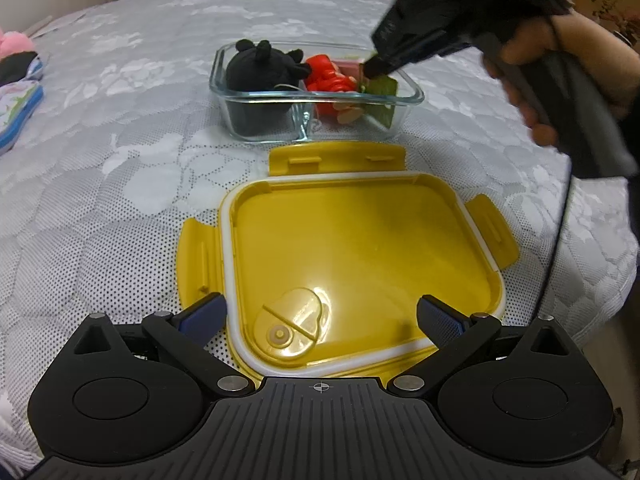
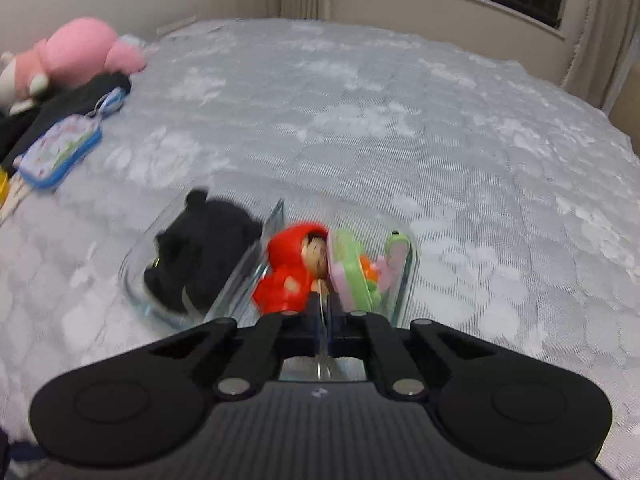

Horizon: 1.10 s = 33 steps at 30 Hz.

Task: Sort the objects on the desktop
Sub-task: 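Lower the pink-green toy beside the red doll and open the right gripper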

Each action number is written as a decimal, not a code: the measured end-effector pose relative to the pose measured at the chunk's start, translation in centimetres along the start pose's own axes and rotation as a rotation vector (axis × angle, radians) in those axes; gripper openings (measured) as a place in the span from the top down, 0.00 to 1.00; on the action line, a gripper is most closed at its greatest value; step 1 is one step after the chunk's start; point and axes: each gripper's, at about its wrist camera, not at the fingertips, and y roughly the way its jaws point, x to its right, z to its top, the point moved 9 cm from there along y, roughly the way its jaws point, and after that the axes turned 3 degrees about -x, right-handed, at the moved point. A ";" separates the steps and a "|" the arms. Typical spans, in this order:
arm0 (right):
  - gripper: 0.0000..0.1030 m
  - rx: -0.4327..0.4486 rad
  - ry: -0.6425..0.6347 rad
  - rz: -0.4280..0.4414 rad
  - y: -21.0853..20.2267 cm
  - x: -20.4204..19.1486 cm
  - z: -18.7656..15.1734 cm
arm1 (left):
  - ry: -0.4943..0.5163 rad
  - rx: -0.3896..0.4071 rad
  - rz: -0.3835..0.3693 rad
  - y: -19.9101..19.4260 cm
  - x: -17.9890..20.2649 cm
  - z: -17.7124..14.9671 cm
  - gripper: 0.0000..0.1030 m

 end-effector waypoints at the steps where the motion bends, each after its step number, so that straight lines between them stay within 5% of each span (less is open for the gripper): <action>1: 0.96 -0.010 -0.011 -0.013 -0.4 0.0 -0.4 | -0.003 0.001 0.001 0.0 0.0 0.0 0.00; 4: 0.88 -0.028 -0.019 -0.074 -0.9 0.8 -0.5 | -0.006 0.003 0.004 0.0 0.0 0.0 0.00; 11: 0.86 0.109 0.019 -0.025 -1.7 0.7 2.5 | -0.015 0.004 -0.007 -0.1 0.0 -0.1 0.00; 17: 0.76 0.034 -0.065 -0.099 2.5 -0.2 2.3 | 0.003 0.003 -0.001 -0.1 0.1 -0.2 0.00; 20: 0.72 0.025 0.010 -0.084 3.5 0.5 1.9 | 0.006 0.004 -0.005 -0.1 0.1 -0.3 0.00; 26: 0.78 -0.020 0.269 0.109 1.9 2.1 0.6 | -0.003 0.006 -0.001 -0.1 0.0 -0.2 0.00; 30: 0.81 0.001 0.157 -0.013 2.3 1.9 0.2 | -0.010 0.005 0.001 -0.1 0.0 -0.2 0.00; 33: 0.80 0.006 0.142 -0.017 2.5 1.7 -0.3 | -0.011 0.003 -0.003 -0.3 0.0 -0.3 0.00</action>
